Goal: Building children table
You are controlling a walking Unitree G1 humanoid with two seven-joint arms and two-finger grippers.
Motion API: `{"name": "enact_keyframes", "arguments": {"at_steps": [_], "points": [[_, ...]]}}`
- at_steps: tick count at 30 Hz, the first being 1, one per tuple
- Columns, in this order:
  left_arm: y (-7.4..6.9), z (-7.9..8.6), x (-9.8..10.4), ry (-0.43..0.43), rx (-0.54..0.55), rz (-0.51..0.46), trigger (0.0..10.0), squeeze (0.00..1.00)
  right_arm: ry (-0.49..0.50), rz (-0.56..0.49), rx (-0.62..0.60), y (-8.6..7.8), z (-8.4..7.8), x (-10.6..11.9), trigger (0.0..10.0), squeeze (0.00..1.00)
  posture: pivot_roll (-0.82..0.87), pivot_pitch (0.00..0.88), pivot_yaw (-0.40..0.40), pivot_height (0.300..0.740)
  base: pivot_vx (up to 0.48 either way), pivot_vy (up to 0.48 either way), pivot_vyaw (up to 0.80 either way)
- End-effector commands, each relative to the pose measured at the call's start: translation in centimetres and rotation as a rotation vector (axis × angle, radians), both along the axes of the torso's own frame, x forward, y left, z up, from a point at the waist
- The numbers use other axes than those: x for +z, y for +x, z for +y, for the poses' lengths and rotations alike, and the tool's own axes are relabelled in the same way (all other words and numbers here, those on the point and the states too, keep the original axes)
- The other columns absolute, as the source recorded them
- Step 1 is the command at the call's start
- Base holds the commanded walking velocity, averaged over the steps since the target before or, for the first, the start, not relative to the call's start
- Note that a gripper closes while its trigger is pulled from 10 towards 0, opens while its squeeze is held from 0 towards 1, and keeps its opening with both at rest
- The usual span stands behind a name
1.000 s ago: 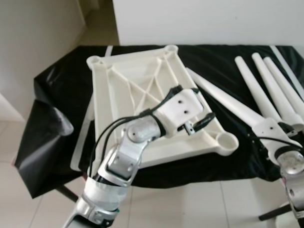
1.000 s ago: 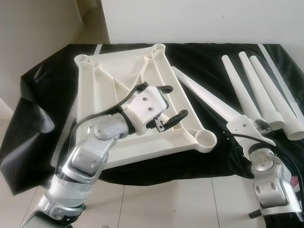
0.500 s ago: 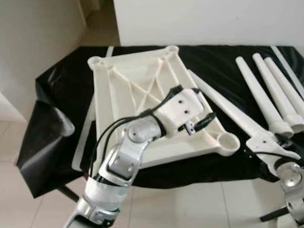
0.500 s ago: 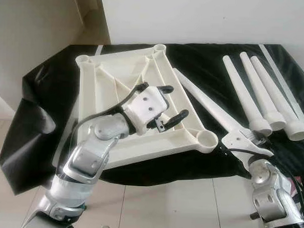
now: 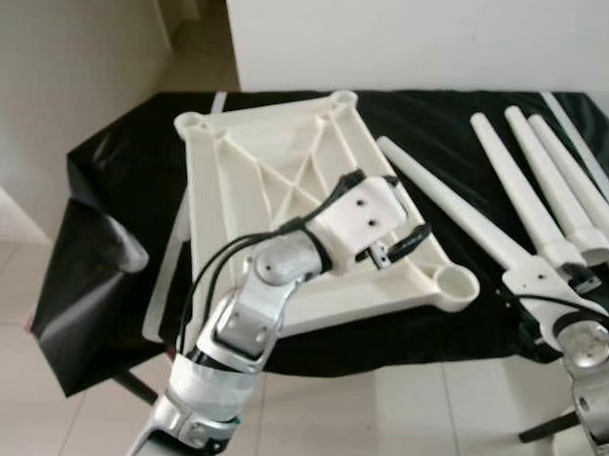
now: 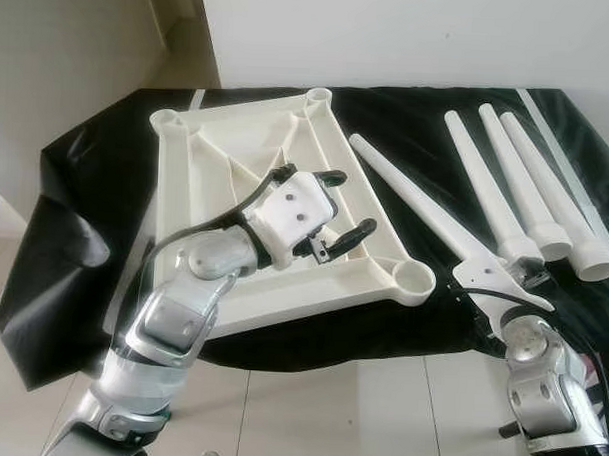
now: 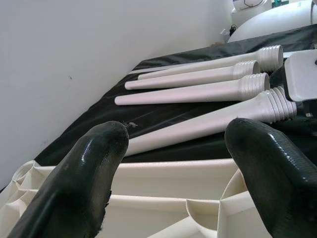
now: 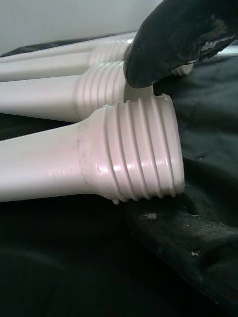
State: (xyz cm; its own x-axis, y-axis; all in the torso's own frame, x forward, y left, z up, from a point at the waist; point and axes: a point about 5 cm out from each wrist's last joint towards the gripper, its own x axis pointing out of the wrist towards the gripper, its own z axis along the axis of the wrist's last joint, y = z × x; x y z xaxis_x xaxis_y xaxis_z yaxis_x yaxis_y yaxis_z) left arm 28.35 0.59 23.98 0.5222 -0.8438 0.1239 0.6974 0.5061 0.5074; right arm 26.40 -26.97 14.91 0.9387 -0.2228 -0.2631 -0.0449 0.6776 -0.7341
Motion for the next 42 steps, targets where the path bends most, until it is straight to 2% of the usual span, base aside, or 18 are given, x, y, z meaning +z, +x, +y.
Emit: {"name": "enact_keyframes", "arguments": {"at_steps": [1, 2, 3, 4, 5, 6, 9, 16, 19, 22, 33, 34, 35, 36, 39, 40, 41, 42], "points": [[0.3, 0.2, 0.4, -0.037, 0.055, -0.018, 10.0, 0.00, 0.121, 0.006, 0.024, 0.1, 0.9, -0.3, 10.0, 0.00, -0.08, 0.083, 0.043, 0.740, 0.000, 0.000, 0.00], [0.3, 0.2, 0.4, -0.037, 0.055, -0.018, 10.0, 0.00, 0.121, 0.006, 0.024, 0.1, 0.9, -0.3, 10.0, 0.00, -0.08, 0.083, 0.043, 0.740, 0.000, 0.000, 0.00], [0.2, 0.1, 0.4, -0.037, 0.051, -0.018, 10.0, 0.00, 0.207, -0.032, 0.018, 0.4, 1.2, 0.3, 10.0, 0.00, -0.08, 0.080, 0.044, 0.740, 0.000, 0.000, 0.00], [0.2, 0.1, 0.4, -0.037, 0.051, -0.018, 10.0, 0.00, 0.207, -0.032, 0.018, 0.4, 1.2, 0.3, 10.0, 0.00, -0.08, 0.080, 0.044, 0.740, 0.000, 0.000, 0.00], [0.2, 0.1, 0.4, -0.036, 0.048, -0.019, 10.0, 0.00, 0.290, -0.083, 0.012, 0.8, 1.4, 1.0, 10.0, 0.00, -0.08, 0.077, 0.045, 0.740, 0.000, 0.000, 0.00], [0.2, 0.1, 0.4, -0.036, 0.048, -0.019, 10.0, 0.00, 0.290, -0.083, 0.012, 0.8, 1.4, 1.0, 10.0, 0.00, -0.08, 0.077, 0.045, 0.740, 0.000, 0.000, 0.00], [0.1, 0.0, 0.4, -0.032, 0.040, -0.022, 10.0, 0.00, 0.448, -0.184, 0.000, 1.5, 1.4, 2.6, 10.0, 0.00, -0.08, 0.072, 0.047, 0.740, 0.000, 0.000, 0.00], [0.0, 0.0, 0.3, -0.014, 0.016, -0.030, 10.0, 0.00, 0.565, -0.251, 0.027, 2.3, 1.8, 3.9, 10.0, 0.00, -0.08, 0.078, 0.040, 0.740, 0.000, 0.000, 0.00], [0.0, 0.2, 0.1, -0.004, 0.012, -0.030, 10.0, 0.00, 0.579, -0.262, 0.044, 2.4, 2.0, 4.1, 10.0, 0.00, -0.08, 0.079, 0.038, 0.740, 0.000, 0.000, 0.00], [0.1, 0.4, 0.0, 0.005, 0.017, -0.035, 10.0, 0.00, 0.649, -0.277, 0.011, 3.0, 1.9, 4.2, 10.0, 0.00, -0.07, 0.083, 0.033, 0.740, 0.000, 0.000, 0.00], [-0.2, 0.5, 0.2, -0.048, -0.005, 0.020, 10.0, 0.00, 0.642, -0.347, -0.089, 4.9, 1.0, 5.3, 10.0, 0.00, -0.07, 0.093, 0.022, 0.740, 0.000, 0.000, 0.00], [-0.3, 0.5, 0.3, -0.080, -0.032, 0.064, 10.0, 0.03, 0.646, -0.330, -0.096, 5.2, 1.1, 5.3, 10.0, 0.00, -0.06, 0.097, 0.020, 0.740, 0.000, 0.000, 0.00], [-0.4, 0.6, 0.3, -0.097, -0.049, 0.089, 10.0, 0.64, 0.675, -0.307, -0.096, 5.4, 1.2, 5.2, 10.0, 0.00, -0.06, 0.105, 0.019, 0.740, 0.000, 0.000, 0.00], [-0.4, 0.7, 0.4, -0.109, -0.064, 0.113, 10.0, 0.87, 0.707, -0.282, -0.088, 5.6, 1.3, 5.2, 10.0, 0.00, -0.05, 0.115, 0.016, 0.740, 0.000, 0.000, 0.00], [-0.5, 0.8, 0.4, -0.116, -0.073, 0.126, 10.0, 0.87, 0.728, -0.267, -0.082, 5.8, 1.5, 5.2, 10.0, 0.00, -0.05, 0.115, 0.016, 0.740, 0.000, 0.000, 0.00], [-0.7, 0.8, 0.5, -0.112, -0.083, 0.139, 10.0, 0.79, 0.743, -0.245, -0.078, 5.9, 1.5, 5.2, 10.0, 0.00, -0.04, 0.127, 0.011, 0.740, 0.000, 0.000, 0.00], [-1.0, 0.7, 0.6, -0.104, -0.107, 0.133, 10.0, 0.00, 0.769, -0.200, -0.066, 6.1, 1.6, 5.2, 10.0, 0.00, -0.03, 0.137, 0.007, 0.740, 0.000, 0.000, 0.00], [-1.0, 0.7, 0.6, -0.104, -0.107, 0.133, 10.0, 0.00, 0.769, -0.200, -0.066, 6.1, 1.6, 5.2, 10.0, 0.00, -0.03, 0.137, 0.007, 0.740, 0.000, 0.000, 0.00]]}}
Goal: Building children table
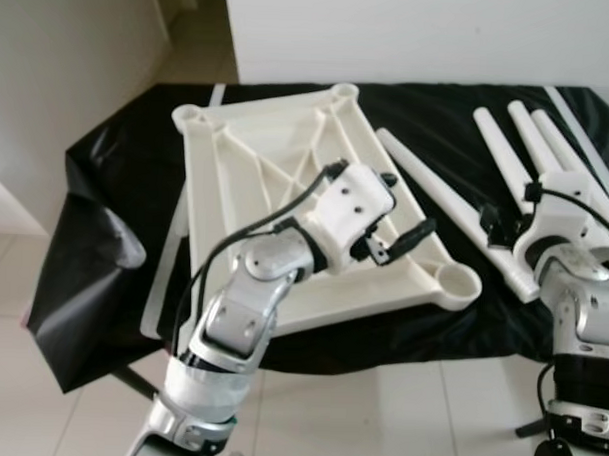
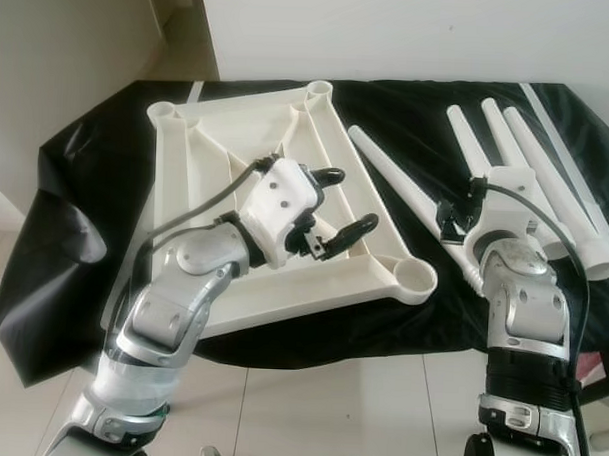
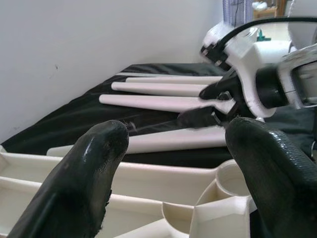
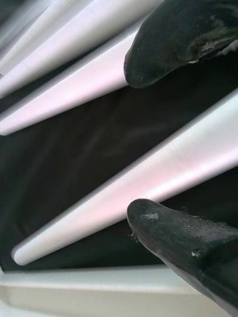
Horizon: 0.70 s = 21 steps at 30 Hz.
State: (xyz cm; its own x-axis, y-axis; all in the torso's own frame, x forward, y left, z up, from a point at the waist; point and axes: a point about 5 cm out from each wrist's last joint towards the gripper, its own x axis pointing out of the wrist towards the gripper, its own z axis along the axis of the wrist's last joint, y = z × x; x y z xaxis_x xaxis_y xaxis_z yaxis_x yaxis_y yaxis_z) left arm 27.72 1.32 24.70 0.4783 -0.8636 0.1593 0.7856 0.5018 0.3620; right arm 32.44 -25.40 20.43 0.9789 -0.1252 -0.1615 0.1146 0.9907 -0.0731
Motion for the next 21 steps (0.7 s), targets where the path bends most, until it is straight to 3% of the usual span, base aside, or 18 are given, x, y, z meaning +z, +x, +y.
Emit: {"name": "enact_keyframes", "arguments": {"at_steps": [1, 8, 9, 21], "points": [[-0.6, -0.1, 0.0, 0.011, -0.052, 0.001, 10.0, 0.00, 0.048, 0.052, 0.036, 0.3, 0.1, -0.3, 10.0, 0.00, -0.03, 0.142, 0.004, 0.740, 0.000, 0.000, 0.00], [-1.6, -0.1, 0.0, -0.002, -0.144, 0.055, 10.0, 0.00, 0.039, 0.122, 0.110, 1.4, 0.3, -0.2, 10.0, 0.00, -0.02, 0.172, -0.001, 0.740, 0.000, 0.000, 0.00], [-2.4, -0.2, 0.2, -0.010, -0.189, 0.078, 10.0, 0.00, 0.012, 0.150, 0.140, 1.7, 0.1, 0.1, 10.0, 0.00, 0.00, 0.190, -0.005, 0.740, 0.000, 0.000, 0.00], [-3.5, -0.3, 0.6, -0.045, -0.220, 0.175, 10.0, 0.00, -0.066, 0.251, 0.207, 3.1, -0.5, 1.3, 10.0, 0.00, 0.01, 0.242, -0.017, 0.740, 0.000, 0.000, 0.00]]}}
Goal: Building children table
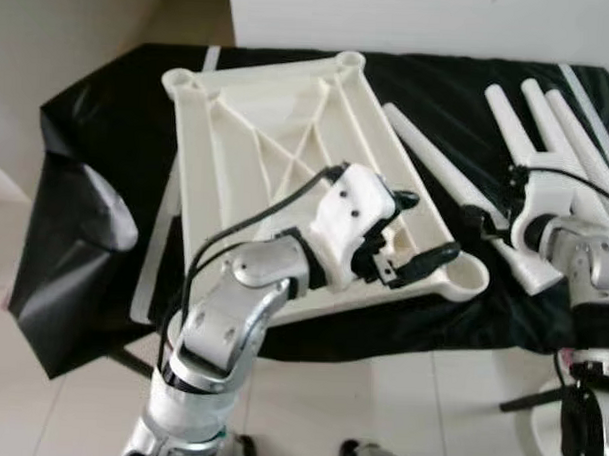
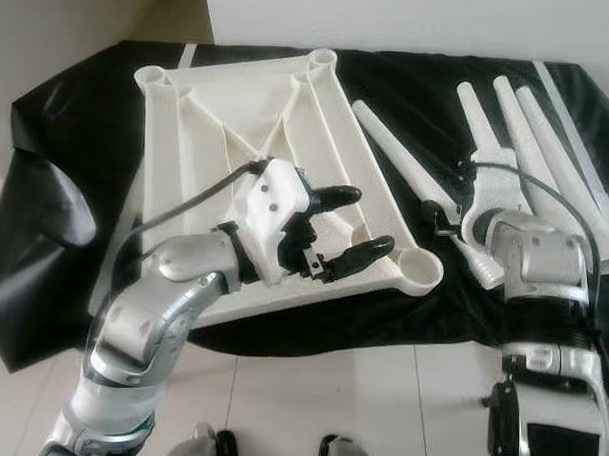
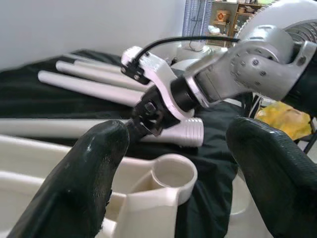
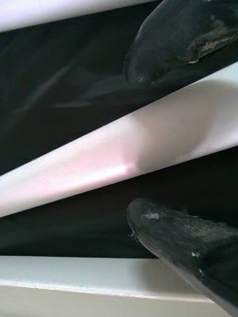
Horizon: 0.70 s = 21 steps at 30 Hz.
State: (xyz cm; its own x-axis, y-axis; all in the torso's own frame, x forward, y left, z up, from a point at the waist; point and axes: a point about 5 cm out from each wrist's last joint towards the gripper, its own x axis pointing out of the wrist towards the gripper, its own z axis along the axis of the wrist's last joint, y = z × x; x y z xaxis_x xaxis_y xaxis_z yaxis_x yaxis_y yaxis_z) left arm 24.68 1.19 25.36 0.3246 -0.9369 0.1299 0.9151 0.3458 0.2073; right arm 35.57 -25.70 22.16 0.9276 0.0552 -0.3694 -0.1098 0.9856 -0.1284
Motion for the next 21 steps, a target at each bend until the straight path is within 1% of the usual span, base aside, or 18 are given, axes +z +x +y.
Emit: {"name": "enact_keyframes", "arguments": {"at_steps": [1, 4, 9, 11, 14, 15, 18, 20, 21], "points": [[-0.6, -0.1, 0.0, -0.007, -0.026, 0.020, 10.0, 0.00, -0.024, 0.034, 0.007, 0.1, -0.3, -0.3, 10.0, 0.00, 0.01, 0.242, -0.017, 0.740, 0.000, 0.000, 0.00], [-1.0, 0.0, 0.0, -0.008, -0.035, 0.034, 10.0, 0.00, -0.011, 0.074, 0.051, 0.3, -0.2, 0.2, 10.0, 0.00, 0.01, 0.253, -0.024, 0.740, 0.000, 0.000, 0.00], [-1.1, 0.1, 0.1, -0.018, -0.039, 0.051, 10.0, 0.00, 0.006, 0.118, 0.071, 0.4, -0.2, 0.4, 10.0, 0.00, 0.01, 0.258, -0.026, 0.740, 0.000, 0.000, 0.00], [-1.5, 0.2, 0.3, -0.036, -0.057, 0.088, 10.0, 0.00, -0.013, 0.160, 0.096, 0.4, -0.3, 0.4, 10.0, 0.00, 0.00, 0.260, -0.026, 0.740, 0.000, 0.000, 0.00], [-1.6, 0.3, 0.5, -0.044, -0.067, 0.104, 10.0, 0.00, -0.035, 0.186, 0.109, 0.4, -0.4, 0.4, 10.0, 0.00, 0.00, 0.261, -0.026, 0.740, 0.000, 0.000, 0.00], [-1.7, 0.3, 0.5, -0.048, -0.067, 0.104, 10.0, 0.00, -0.042, 0.192, 0.115, 0.3, -0.5, 0.4, 10.0, 0.00, 0.00, 0.258, -0.026, 0.740, 0.000, 0.000, 0.00], [-1.8, 0.4, 0.8, -0.079, -0.084, 0.135, 10.0, 0.00, -0.022, 0.231, 0.120, -0.2, -0.5, 0.0, 10.0, 0.00, 0.00, 0.255, -0.025, 0.740, 0.000, 0.000, 0.00], [-1.6, 0.6, 1.2, -0.097, -0.066, 0.142, 10.0, 0.00, 0.002, 0.280, 0.127, -0.8, -0.2, -1.0, 10.0, 0.00, 0.01, 0.258, -0.026, 0.740, 0.000, 0.000, 0.00], [-1.6, 0.6, 1.2, -0.097, -0.066, 0.142, 10.0, 0.00, 0.002, 0.280, 0.127, -0.8, -0.2, -1.0, 10.0, 0.00, 0.01, 0.258, -0.026, 0.740, 0.000, 0.000, 0.00]]}}
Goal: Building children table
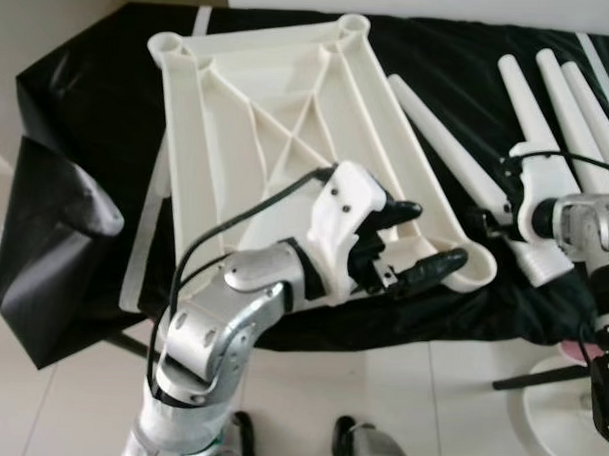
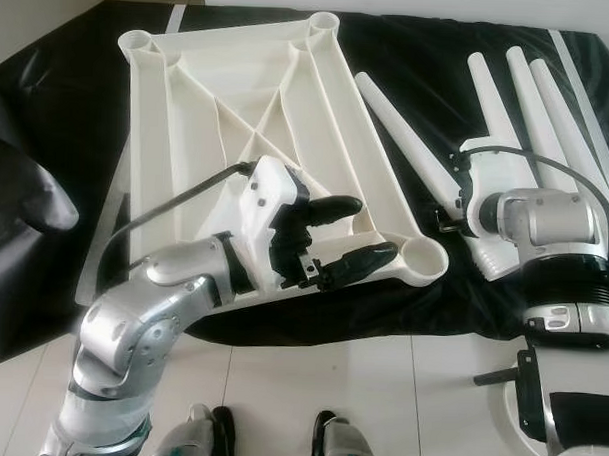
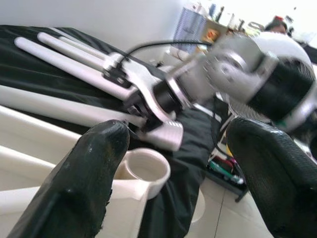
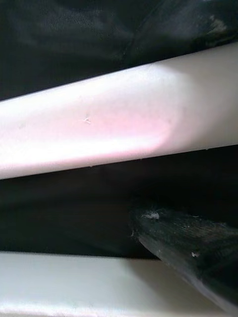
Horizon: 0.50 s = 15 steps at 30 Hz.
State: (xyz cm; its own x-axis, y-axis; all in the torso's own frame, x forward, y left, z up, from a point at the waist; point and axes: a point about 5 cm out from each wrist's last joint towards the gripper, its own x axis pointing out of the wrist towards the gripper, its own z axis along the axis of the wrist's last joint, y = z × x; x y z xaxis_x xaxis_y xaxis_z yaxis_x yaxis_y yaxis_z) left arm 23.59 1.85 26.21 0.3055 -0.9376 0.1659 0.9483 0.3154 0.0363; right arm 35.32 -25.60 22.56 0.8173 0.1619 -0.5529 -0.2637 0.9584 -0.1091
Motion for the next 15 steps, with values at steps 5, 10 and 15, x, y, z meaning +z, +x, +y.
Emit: {"name": "enact_keyframes", "arguments": {"at_steps": [5, 10, 15], "points": [[-0.3, 0.2, 0.6, -0.025, 0.005, -0.002, 10.0, 0.00, 0.027, 0.111, -0.012, -1.3, -0.2, -2.0, 10.0, 0.00, 0.01, 0.261, -0.033, 0.740, 0.000, 0.000, 0.00], [-0.3, 0.2, 0.5, -0.014, 0.026, -0.007, 10.0, 0.00, 0.028, 0.137, -0.025, -1.5, -0.6, -2.5, 10.0, 0.00, 0.01, 0.260, -0.036, 0.740, 0.000, 0.000, 0.00], [-0.1, 0.2, 0.8, -0.009, 0.047, -0.021, 10.0, 0.00, 0.052, 0.152, -0.050, -1.8, -0.8, -2.8, 2.9, 0.00, 0.00, 0.254, -0.035, 0.740, 0.000, 0.000, 0.00]]}}
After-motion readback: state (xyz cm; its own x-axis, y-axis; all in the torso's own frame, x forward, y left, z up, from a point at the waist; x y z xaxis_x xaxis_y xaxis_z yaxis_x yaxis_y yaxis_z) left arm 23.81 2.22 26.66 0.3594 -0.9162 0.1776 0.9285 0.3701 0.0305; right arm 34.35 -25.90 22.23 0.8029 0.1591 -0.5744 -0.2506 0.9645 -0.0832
